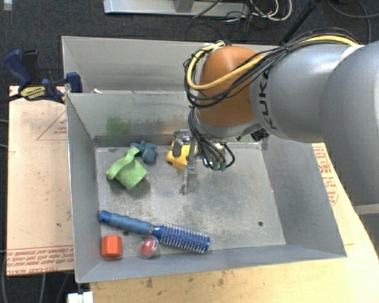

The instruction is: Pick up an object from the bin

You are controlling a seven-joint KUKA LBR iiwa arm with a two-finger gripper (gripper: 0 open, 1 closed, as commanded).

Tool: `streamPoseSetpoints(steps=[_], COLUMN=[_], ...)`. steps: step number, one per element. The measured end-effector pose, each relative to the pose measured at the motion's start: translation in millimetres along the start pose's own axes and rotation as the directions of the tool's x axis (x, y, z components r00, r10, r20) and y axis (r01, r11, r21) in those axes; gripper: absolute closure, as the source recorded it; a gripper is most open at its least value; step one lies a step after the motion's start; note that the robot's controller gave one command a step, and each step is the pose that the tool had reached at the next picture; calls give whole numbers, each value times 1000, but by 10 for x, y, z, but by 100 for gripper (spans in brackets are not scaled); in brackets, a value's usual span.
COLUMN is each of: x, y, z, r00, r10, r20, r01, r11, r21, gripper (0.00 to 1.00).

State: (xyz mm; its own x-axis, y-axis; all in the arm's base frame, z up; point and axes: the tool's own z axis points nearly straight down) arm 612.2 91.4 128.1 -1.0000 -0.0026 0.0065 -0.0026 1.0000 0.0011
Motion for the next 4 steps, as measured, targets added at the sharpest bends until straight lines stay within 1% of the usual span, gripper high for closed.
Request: streamPoseSetpoints(steps=[1,2,3,4], x=[-196,-321,-337,-328], y=[771,1174,1125,1153], z=[391,497,487,493], r00=[996,950,951,951], r10=[-90,-311,-309,-309], r20=[8,10,8,9], r01=[90,311,309,309], r11=[996,950,951,951], r21=[-3,1,8,3], gripper=[0,0,100,0])
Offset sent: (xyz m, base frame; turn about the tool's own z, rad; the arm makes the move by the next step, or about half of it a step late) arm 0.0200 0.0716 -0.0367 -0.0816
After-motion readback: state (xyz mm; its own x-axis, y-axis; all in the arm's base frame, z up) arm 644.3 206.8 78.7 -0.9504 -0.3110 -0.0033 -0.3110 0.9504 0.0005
